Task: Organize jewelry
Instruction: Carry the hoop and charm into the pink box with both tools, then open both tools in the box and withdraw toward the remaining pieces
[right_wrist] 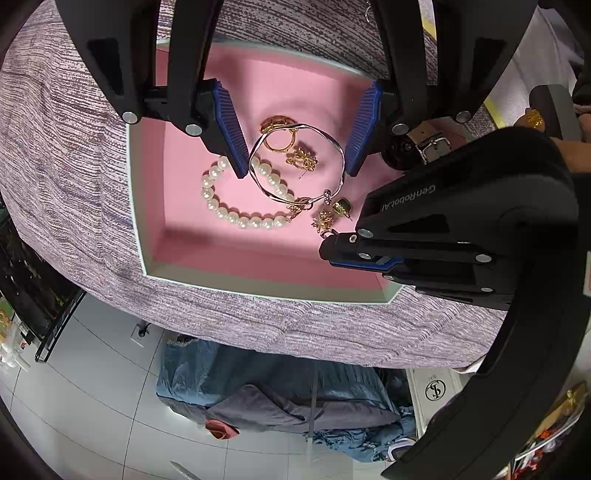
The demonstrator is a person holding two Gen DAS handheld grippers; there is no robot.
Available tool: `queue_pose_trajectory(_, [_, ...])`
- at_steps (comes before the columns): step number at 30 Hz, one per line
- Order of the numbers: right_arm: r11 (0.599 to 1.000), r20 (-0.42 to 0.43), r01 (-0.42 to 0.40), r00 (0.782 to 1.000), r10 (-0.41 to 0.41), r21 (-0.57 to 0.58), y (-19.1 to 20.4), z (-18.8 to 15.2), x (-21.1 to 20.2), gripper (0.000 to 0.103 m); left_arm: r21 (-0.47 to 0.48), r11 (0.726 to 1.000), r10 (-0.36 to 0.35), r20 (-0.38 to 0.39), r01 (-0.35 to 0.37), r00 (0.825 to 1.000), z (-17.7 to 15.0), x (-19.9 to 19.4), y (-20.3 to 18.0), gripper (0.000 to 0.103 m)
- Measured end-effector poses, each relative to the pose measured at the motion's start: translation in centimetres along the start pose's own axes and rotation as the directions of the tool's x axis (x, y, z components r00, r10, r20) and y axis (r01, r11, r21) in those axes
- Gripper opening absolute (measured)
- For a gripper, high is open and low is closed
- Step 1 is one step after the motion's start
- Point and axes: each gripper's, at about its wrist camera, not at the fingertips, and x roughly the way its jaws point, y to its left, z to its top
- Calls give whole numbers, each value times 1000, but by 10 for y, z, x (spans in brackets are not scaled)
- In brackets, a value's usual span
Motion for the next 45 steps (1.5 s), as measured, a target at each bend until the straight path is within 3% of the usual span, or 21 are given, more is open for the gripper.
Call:
queue_pose_trajectory(13, [1000,-5,8,1000,-8,13,-1,-3,9,57,9,1000,-4,35,3,999,0,-14,-5,6])
queue_pose_trajectory(15, [1000,13,14,1000,-14,12,-1,-5,3,59,3,1000,-9,56,9,998,1,-22,-4,20])
queue_pose_trajectory(17, [1000,38,13,999,-13,13,-1,-6,-5,63,-5,1000,4,96,-3,995,1,-34,-3,68])
queue_pose_trajectory(18, [1000,51,13,999,-14,13,-1,-6,-8,64,-9,1000,17,131,-16,991,1,-43,-3,74])
queue_pose_trajectory(22, [999,119,48,992,-48,4,0,-10,-32,67,-3,1000,28,215,-28,976,-7,-74,-3,80])
queue_pose_trajectory(25, [997,166,72,983,-76,31,-5,-16,-49,69,-40,999,36,289,-25,957,-25,-100,0,93])
queue_pose_trajectory(31, [997,197,25,980,-40,77,-9,-39,-74,71,-80,997,7,346,22,938,-71,-131,-1,97])
queue_pose_trajectory(40, [995,207,-7,978,-15,102,-1,-78,-96,71,-20,999,49,330,-45,943,-130,-142,-21,97])
queue_pose_trajectory(45, [997,183,9,983,-24,83,7,-100,-96,71,-59,997,70,286,-55,956,-160,-132,-16,97])
